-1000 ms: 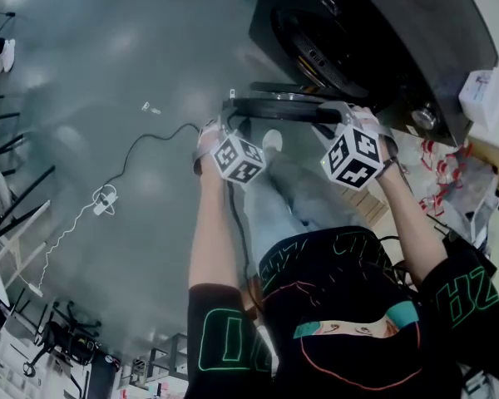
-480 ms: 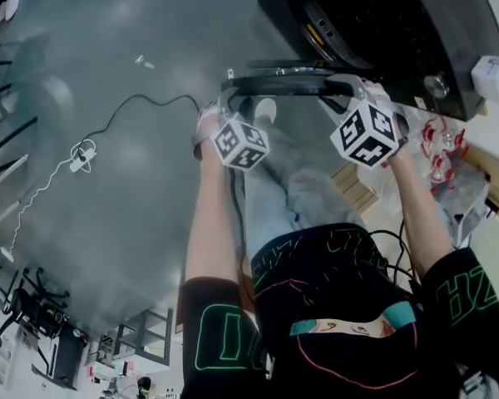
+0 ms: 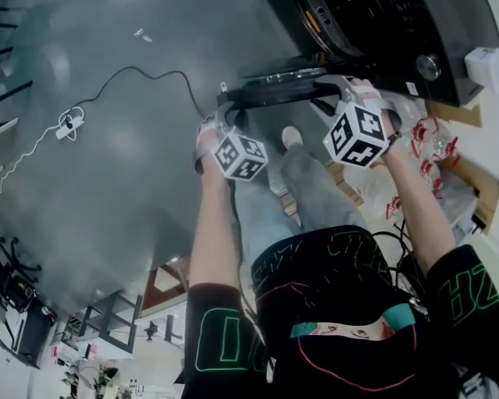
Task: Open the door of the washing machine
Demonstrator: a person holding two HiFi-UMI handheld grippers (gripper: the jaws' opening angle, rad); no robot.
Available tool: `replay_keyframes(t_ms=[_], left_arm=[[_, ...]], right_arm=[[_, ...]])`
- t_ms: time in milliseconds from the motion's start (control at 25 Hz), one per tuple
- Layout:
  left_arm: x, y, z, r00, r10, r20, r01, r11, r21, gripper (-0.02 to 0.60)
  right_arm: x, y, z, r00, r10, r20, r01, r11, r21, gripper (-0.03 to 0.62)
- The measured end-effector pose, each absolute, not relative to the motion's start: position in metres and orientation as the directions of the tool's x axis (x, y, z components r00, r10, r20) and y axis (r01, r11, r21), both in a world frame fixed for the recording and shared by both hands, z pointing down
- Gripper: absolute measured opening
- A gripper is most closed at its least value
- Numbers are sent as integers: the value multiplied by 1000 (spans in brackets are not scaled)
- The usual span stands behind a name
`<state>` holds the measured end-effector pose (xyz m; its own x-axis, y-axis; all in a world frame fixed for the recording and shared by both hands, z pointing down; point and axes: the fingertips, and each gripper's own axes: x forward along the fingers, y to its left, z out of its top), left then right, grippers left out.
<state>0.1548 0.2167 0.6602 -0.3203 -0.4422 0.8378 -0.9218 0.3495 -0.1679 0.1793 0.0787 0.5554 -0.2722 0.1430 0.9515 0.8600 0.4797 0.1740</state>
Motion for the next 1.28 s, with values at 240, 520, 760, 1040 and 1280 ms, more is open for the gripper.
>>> replay_keyframes(t_ms=[240, 520, 760, 1040, 1280], left_arm=[[200, 228, 661, -377, -368, 850, -868, 461, -185, 124], [270, 224, 663, -444, -289, 848, -768, 611, -194, 127], [316, 209, 654, -465, -242, 852, -680, 713, -169, 130], [318, 228, 617, -460, -204, 864, -576, 809, -116, 147], [299, 263, 497, -668, -189, 720, -268, 963, 4, 11]], right_arm=[[211, 87, 553, -270, 207, 940, 907, 383, 176, 155], [258, 84, 556, -247, 260, 933, 954, 233, 188, 155], [288, 72, 547, -255, 244, 936, 965, 128, 230, 158], [288, 75, 538, -325, 323, 889, 940, 209, 268, 170], [250, 86, 464, -430, 588, 685, 804, 595, -6, 59]])
